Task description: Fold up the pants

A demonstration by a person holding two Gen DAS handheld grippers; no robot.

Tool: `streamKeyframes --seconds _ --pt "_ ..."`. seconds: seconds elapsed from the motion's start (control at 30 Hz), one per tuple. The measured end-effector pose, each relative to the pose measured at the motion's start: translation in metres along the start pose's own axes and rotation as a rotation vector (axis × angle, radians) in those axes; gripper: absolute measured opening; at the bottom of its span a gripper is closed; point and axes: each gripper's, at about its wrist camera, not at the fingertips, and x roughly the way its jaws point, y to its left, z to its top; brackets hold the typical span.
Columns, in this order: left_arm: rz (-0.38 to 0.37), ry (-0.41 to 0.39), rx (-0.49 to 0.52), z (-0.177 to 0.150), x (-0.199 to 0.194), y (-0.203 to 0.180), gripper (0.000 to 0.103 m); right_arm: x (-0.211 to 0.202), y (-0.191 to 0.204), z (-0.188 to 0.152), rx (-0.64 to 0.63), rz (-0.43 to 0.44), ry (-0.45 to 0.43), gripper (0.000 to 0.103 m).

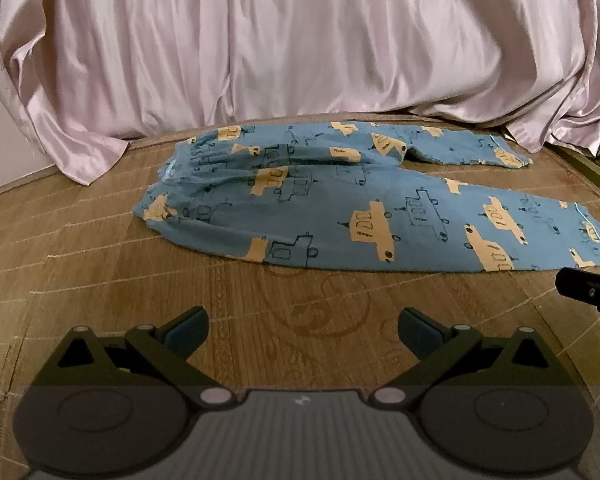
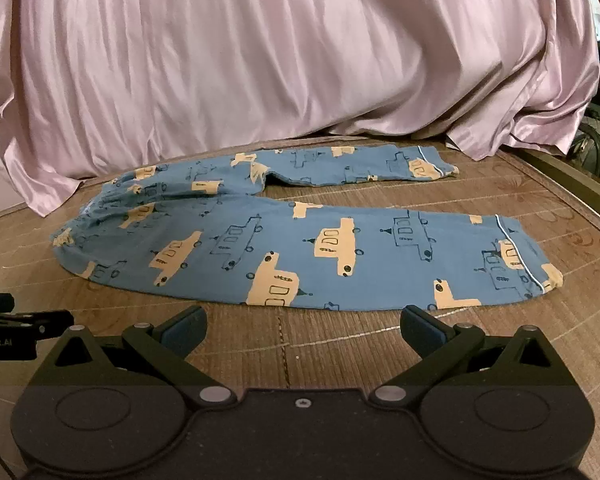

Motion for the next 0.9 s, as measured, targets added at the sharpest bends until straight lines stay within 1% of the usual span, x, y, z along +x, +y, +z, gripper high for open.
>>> streamKeyframes --seconds 0.17,0.4,0.5,0.6,0.67,0.73,0.77,0.83,0.9 --pt "-0.001 0.008 0.002 -0.001 0.003 -0.001 0.103 0.002 -0.001 -0.001 0.000 0.000 0.004 0.103" --pt "0.002 0.049 -0.005 -0.004 0.006 -0.003 0.103 0.006 -0.005 -0.003 -0.009 0.015 0.004 0.103" --pt "0.012 0.086 -0.024 -0.003 0.007 -0.003 0.103 0.008 -0.007 -0.002 -0.031 0.039 -0.012 0.103" --pt "-0.023 0.144 -0.043 0.005 0.007 -0.001 0.103 0.011 -0.010 0.008 -0.065 0.090 -0.056 0.103" --pt "-0.049 0.159 -0.015 0.017 0.007 0.000 0.103 0.014 -0.013 0.017 -0.108 0.152 -0.092 0.102" --pt "-0.046 0.166 0.044 0.036 0.006 -0.002 0.103 0.021 -0.018 0.029 -0.138 0.216 -0.137 0.102" --pt "-0.028 0.166 0.086 0.051 0.006 -0.002 0.103 0.025 -0.019 0.035 -0.148 0.234 -0.146 0.102" --pt "0.016 0.173 0.135 0.077 0.007 -0.004 0.103 0.038 -0.023 0.050 -0.150 0.272 -0.171 0.102" --pt "0.077 0.209 0.147 0.110 0.012 -0.005 0.103 0.048 -0.025 0.062 -0.118 0.274 -0.191 0.102"
